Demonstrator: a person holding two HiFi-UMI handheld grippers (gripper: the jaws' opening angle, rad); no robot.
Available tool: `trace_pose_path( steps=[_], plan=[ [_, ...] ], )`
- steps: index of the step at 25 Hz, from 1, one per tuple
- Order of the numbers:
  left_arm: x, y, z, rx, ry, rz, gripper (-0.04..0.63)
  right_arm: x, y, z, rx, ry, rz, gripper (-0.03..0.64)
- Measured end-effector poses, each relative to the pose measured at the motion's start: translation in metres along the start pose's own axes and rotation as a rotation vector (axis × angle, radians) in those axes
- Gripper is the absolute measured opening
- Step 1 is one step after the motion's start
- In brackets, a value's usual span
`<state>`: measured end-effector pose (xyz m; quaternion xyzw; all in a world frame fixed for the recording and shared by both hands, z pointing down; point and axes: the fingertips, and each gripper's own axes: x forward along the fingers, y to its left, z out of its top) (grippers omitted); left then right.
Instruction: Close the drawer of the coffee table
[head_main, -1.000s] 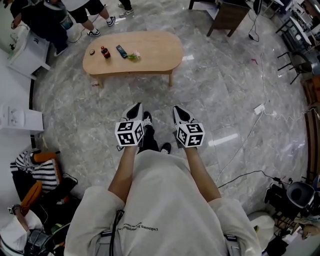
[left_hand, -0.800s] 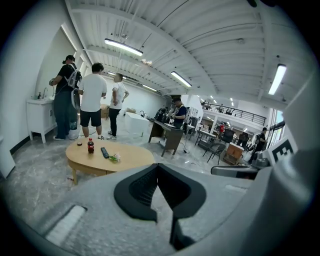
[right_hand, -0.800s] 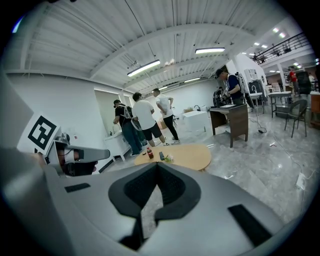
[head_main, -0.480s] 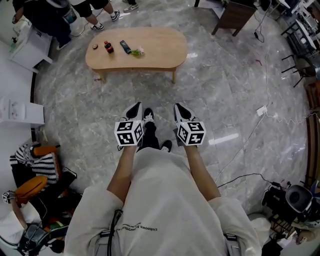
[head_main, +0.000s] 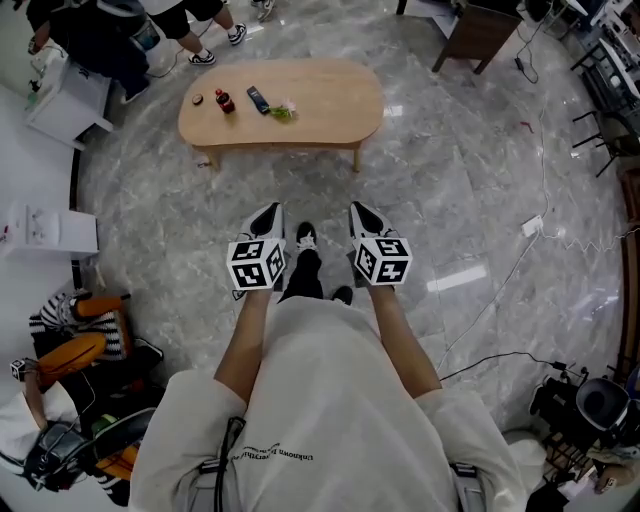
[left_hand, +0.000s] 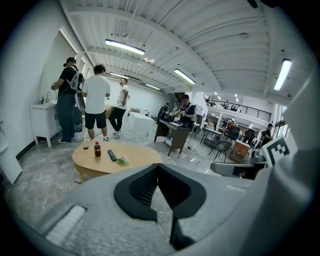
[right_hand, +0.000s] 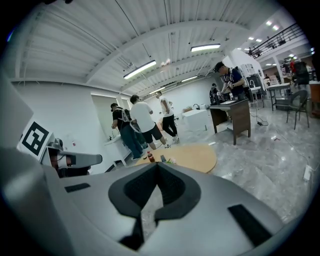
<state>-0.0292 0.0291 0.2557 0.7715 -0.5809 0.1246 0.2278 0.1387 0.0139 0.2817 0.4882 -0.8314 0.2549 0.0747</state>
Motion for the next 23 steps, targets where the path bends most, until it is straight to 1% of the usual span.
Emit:
trace_pose_path(
  steps=[5,8,10,14,19,23],
  plan=[
    [0.013,0.000,0.014,-0.007,-0.012,-0.002,0.009,0.009,-0.009,0.007,0.004,0.003,-0.012,0.015],
    [0.011,0.003,0.010,-0.007,0.000,0.004,0.009,0.009,-0.008,-0.002,0.006,0.023,-0.018,0.015],
    [0.007,0.007,0.006,-0.007,0.008,0.009,0.009,0.011,-0.008,-0.006,-0.011,0.036,-0.021,0.015],
    [0.003,0.010,-0.004,-0.035,0.014,0.025,0.009,0.011,-0.013,-0.005,-0.018,0.040,-0.025,0.015],
    [0.001,0.000,-0.007,-0.027,0.010,0.004,0.009,0.000,-0.011,-0.013,-0.026,0.049,-0.026,0.015],
    [-0.002,-0.018,-0.017,-0.022,0.010,-0.016,0.009,-0.018,-0.018,-0.014,-0.039,0.023,-0.031,0.015]
  ],
)
